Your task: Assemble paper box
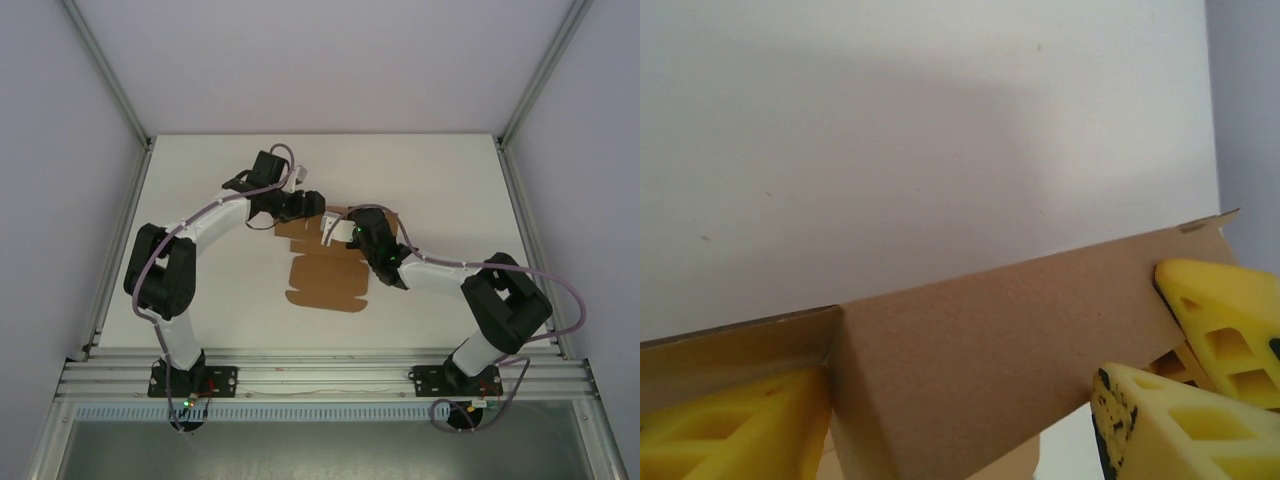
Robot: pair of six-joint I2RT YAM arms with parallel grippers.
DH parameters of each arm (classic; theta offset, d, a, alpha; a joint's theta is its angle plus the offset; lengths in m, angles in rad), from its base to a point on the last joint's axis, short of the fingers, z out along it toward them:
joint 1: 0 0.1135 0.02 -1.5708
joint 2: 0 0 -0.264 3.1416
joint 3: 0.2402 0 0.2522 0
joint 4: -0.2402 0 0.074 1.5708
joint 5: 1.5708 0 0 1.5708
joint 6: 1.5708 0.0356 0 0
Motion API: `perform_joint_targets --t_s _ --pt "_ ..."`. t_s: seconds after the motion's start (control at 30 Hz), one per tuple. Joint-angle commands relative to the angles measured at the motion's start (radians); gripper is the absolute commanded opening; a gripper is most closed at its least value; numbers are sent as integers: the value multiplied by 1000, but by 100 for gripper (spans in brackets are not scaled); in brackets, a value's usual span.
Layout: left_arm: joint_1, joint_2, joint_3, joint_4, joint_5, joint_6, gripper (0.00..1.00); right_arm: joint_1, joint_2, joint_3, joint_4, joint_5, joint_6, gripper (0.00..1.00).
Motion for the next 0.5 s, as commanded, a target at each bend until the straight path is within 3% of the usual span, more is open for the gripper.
perform_joint_targets --t_s 0.0,0.37,0.47 --pt "-5 -39 -29 112 129 -73 67 11 -6 14 83 3 20 0" --pt "-5 -41 -33 123 93 -107 48 38 -6 -7 89 -9 -32 0" --pt "-4 -41 -40 136 75 -121 37 40 -17 -8 80 -9 -28 0"
